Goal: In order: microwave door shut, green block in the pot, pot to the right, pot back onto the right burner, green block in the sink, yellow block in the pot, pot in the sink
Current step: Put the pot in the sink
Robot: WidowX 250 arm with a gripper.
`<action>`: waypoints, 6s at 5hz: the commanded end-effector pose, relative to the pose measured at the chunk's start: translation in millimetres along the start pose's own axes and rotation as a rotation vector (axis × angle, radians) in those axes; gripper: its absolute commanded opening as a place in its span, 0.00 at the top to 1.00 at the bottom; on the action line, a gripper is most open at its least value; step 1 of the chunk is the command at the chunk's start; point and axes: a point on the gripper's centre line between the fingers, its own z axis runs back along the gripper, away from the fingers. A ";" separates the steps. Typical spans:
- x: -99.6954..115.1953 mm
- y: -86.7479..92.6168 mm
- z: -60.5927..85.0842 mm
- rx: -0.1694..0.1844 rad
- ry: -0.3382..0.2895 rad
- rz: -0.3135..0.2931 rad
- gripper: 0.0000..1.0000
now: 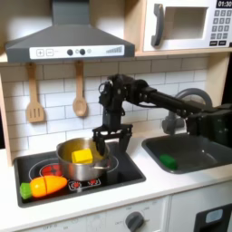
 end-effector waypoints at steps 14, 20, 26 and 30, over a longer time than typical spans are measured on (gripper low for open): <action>-30.3 -197.4 1.7 -0.190 -0.032 -0.582 1.00; -51.4 -250.0 2.4 -0.241 -0.027 -0.696 1.00; -54.5 -241.2 -6.1 -0.188 -0.008 -0.669 0.00; -36.3 -158.6 18.7 -0.102 -0.048 -0.416 0.00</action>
